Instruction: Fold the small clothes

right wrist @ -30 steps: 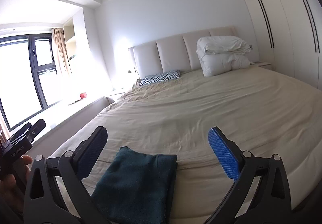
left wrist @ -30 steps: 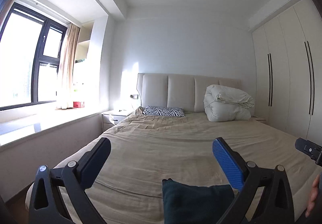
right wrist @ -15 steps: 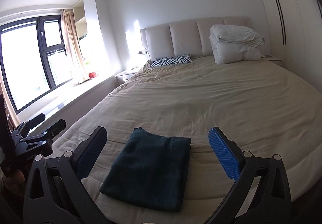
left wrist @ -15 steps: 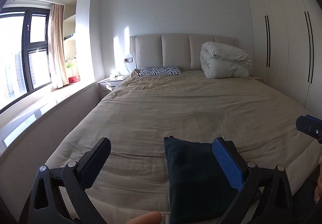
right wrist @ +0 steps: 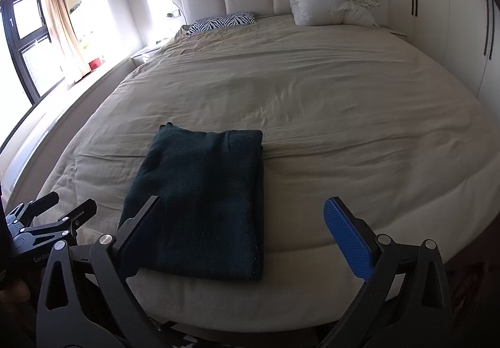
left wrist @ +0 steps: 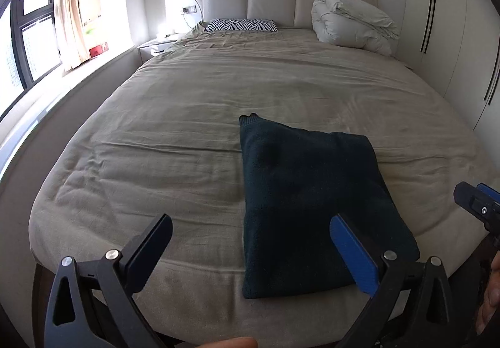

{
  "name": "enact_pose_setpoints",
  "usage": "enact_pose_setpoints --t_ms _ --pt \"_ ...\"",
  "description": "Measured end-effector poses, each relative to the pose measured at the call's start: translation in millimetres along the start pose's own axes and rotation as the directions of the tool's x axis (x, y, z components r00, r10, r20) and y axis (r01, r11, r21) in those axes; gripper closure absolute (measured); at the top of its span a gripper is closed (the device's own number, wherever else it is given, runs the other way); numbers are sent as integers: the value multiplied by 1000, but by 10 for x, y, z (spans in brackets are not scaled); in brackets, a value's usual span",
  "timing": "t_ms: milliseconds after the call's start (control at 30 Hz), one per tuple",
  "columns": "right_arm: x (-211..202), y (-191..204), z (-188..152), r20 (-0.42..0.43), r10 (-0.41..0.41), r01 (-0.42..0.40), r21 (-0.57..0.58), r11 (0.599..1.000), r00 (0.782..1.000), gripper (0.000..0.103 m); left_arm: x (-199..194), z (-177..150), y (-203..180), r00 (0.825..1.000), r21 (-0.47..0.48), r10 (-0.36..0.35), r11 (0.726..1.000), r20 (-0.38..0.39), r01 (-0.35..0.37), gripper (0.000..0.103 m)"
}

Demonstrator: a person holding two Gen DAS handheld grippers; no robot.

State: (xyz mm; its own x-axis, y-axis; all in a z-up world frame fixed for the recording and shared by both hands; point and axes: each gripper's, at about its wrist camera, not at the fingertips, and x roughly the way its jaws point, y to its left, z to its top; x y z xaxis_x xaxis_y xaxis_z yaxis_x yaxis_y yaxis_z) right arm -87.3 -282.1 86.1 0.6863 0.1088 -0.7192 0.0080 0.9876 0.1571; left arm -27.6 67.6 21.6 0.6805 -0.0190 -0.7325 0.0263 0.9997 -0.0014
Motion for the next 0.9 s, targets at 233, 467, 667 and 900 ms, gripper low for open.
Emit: enact_pose_setpoints --t_ms 233,467,667,900 --pt "142 48 -92 -34 -22 22 -9 1000 999 0 73 -15 26 1000 -2 -4 1000 -25 4 0" --pt "184 97 -140 -61 -23 21 -20 1000 998 0 124 -37 22 999 3 -6 1000 -40 6 0" --pt "240 128 -182 -80 -27 25 -23 999 996 0 158 -49 38 999 -2 -4 1000 -50 4 0" --pt "309 149 -223 -98 -33 30 -26 999 995 0 189 -61 48 998 -3 1 1000 -58 -2 0"
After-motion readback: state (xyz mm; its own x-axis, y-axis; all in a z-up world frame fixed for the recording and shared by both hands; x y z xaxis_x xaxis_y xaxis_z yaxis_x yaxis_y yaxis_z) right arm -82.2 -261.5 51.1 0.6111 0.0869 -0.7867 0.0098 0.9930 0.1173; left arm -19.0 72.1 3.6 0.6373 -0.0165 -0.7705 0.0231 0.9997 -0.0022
